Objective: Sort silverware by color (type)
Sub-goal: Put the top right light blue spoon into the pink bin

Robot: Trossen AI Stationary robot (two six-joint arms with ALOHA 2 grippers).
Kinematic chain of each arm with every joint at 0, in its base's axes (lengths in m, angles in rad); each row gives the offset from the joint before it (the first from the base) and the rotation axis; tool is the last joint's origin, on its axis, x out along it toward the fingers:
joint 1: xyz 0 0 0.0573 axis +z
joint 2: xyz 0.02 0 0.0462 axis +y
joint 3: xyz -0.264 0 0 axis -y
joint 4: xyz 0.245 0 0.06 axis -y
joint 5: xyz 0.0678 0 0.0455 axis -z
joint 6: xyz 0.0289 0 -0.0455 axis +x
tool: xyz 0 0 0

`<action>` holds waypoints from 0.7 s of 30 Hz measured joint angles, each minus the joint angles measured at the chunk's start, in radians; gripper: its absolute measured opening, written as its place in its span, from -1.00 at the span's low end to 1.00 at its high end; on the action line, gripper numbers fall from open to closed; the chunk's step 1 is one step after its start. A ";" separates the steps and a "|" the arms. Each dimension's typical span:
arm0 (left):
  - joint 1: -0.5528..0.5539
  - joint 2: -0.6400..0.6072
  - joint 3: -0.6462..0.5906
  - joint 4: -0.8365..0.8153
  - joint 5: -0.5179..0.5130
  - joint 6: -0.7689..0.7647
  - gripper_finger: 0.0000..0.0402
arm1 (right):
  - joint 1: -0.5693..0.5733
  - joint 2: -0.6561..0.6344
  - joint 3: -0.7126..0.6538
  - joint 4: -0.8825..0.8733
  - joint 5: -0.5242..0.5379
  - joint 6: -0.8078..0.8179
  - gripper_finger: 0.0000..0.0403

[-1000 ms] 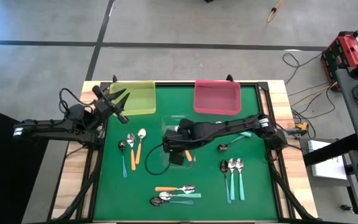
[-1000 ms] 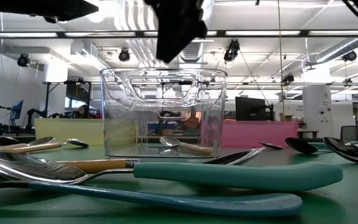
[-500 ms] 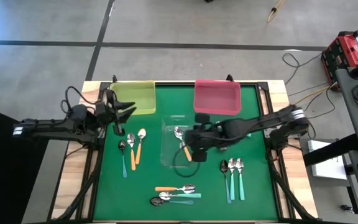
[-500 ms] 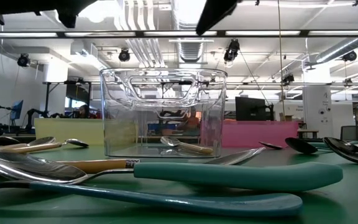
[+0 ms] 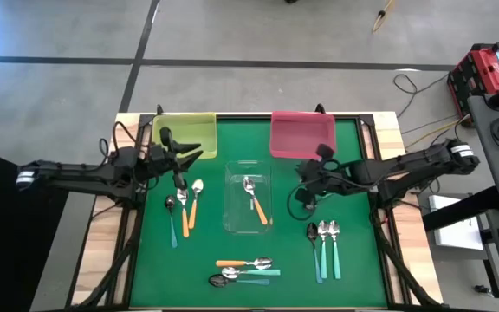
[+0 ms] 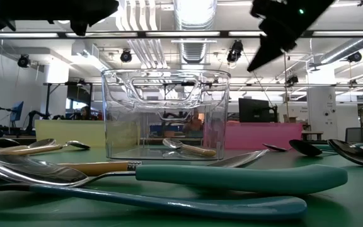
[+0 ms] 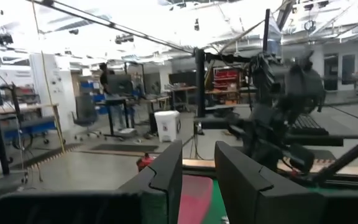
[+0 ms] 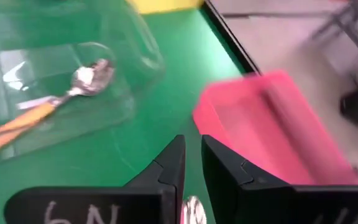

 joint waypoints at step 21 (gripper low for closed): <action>0.000 0.011 0.000 0.248 -0.003 0.186 -0.61 | -0.056 -0.087 -0.057 -0.008 0.009 0.469 -0.81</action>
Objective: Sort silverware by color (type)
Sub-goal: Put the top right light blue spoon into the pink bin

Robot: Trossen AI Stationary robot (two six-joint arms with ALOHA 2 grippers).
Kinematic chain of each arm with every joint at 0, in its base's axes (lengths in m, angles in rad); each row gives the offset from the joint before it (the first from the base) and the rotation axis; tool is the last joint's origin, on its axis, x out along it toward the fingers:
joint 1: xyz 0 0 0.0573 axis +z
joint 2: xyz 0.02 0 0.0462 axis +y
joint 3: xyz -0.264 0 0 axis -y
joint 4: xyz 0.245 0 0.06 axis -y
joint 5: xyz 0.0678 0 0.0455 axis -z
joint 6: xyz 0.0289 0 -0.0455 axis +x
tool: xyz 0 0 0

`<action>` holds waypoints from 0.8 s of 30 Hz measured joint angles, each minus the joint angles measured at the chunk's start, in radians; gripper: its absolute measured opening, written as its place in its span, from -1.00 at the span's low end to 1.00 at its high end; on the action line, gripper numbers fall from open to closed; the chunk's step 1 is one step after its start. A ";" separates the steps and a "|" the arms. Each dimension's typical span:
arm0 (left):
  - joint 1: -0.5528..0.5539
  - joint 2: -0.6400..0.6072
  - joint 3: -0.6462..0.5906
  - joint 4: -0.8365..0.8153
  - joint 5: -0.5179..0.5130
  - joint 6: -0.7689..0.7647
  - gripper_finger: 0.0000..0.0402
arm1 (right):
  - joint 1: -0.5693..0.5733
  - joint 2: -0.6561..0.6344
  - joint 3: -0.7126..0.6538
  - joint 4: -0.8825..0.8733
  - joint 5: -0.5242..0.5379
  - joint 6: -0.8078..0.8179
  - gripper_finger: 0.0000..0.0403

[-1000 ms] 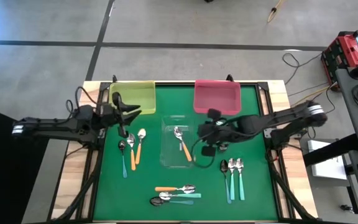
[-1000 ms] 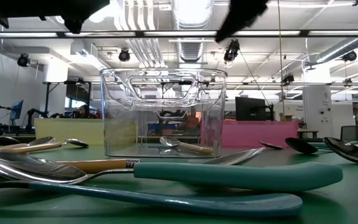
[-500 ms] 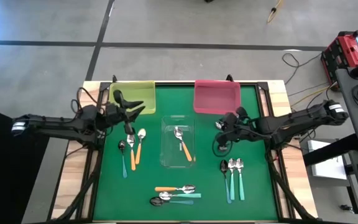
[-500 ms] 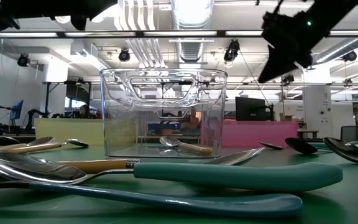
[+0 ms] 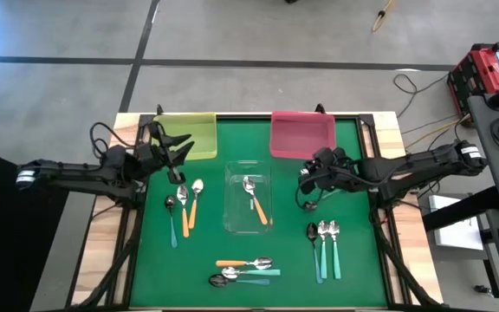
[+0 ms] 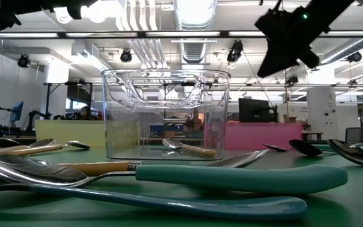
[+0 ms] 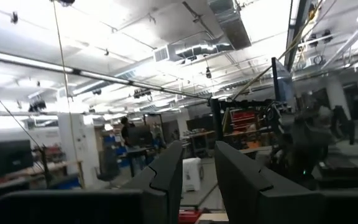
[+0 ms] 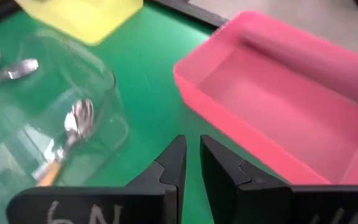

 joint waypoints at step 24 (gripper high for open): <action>0.000 0.009 0.000 0.006 0.000 0.059 -0.61 | -0.025 0.061 0.035 -0.008 0.002 -0.014 -0.81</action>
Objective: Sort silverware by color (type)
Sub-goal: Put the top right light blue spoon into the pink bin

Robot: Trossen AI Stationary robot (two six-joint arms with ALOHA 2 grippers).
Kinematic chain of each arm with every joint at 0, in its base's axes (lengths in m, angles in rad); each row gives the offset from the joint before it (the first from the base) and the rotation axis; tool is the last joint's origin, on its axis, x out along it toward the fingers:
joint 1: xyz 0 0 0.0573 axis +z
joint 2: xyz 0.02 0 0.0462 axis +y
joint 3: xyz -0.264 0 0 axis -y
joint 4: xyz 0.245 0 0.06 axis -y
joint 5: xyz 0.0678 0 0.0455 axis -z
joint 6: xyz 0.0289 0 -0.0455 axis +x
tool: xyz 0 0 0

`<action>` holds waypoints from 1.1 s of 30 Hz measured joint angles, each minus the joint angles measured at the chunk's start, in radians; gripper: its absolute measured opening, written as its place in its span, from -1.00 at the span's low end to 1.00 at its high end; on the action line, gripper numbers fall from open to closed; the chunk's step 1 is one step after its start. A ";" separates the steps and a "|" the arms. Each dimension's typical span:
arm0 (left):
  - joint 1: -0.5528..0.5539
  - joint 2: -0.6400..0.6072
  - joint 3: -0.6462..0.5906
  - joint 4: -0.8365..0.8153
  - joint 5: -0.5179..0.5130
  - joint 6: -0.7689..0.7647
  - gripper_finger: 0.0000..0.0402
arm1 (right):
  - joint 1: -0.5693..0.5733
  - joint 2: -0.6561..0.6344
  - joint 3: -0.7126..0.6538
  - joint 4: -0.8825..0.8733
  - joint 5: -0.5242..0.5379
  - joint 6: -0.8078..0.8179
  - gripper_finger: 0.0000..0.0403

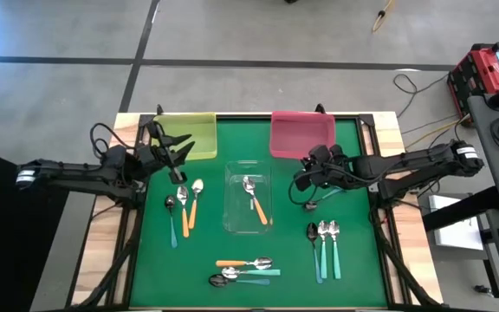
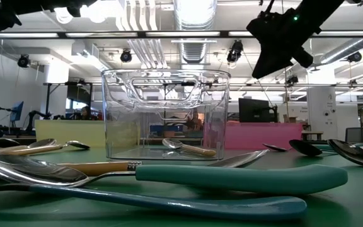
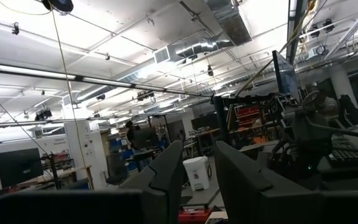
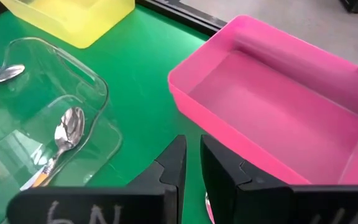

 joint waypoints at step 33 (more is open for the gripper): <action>0.000 0.019 0.000 0.002 0.000 -0.004 -0.61 | -0.024 -0.001 0.000 -0.001 -0.009 0.000 -0.81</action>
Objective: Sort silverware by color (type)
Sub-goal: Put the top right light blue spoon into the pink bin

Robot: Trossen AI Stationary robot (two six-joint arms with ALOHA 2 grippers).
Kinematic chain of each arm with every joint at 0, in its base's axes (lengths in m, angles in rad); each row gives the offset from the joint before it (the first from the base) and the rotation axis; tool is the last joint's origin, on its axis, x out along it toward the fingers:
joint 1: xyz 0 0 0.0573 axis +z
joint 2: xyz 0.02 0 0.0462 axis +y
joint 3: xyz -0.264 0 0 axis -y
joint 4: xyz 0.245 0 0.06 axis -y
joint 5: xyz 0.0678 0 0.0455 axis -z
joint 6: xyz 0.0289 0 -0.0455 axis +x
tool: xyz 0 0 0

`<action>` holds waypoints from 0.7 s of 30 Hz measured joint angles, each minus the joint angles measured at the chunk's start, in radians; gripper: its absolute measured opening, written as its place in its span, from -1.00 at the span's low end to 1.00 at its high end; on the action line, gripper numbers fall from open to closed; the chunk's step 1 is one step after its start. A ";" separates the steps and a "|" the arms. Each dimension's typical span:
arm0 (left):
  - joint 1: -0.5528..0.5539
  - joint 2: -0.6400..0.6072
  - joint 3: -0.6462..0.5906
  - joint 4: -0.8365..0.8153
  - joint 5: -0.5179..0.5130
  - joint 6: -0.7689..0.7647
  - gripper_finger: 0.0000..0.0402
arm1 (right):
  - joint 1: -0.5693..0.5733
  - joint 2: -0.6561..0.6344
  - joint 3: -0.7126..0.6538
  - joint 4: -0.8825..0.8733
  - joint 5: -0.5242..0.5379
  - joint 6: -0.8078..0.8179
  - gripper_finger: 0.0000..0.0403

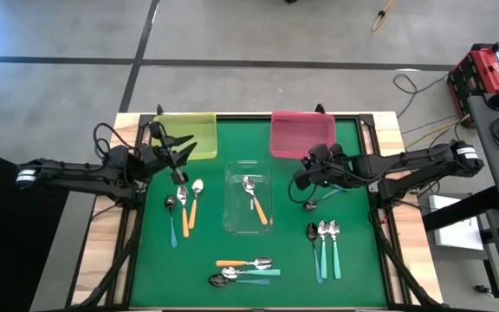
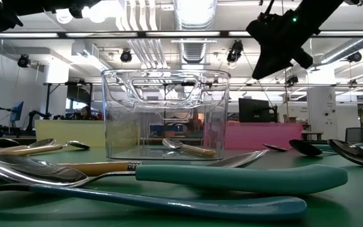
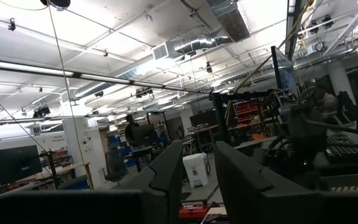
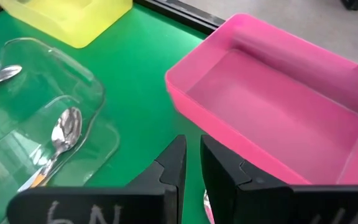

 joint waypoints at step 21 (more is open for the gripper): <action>0.000 0.000 0.000 -0.002 0.000 0.000 -0.61 | -0.068 0.000 -0.001 -0.089 -0.051 0.003 -0.81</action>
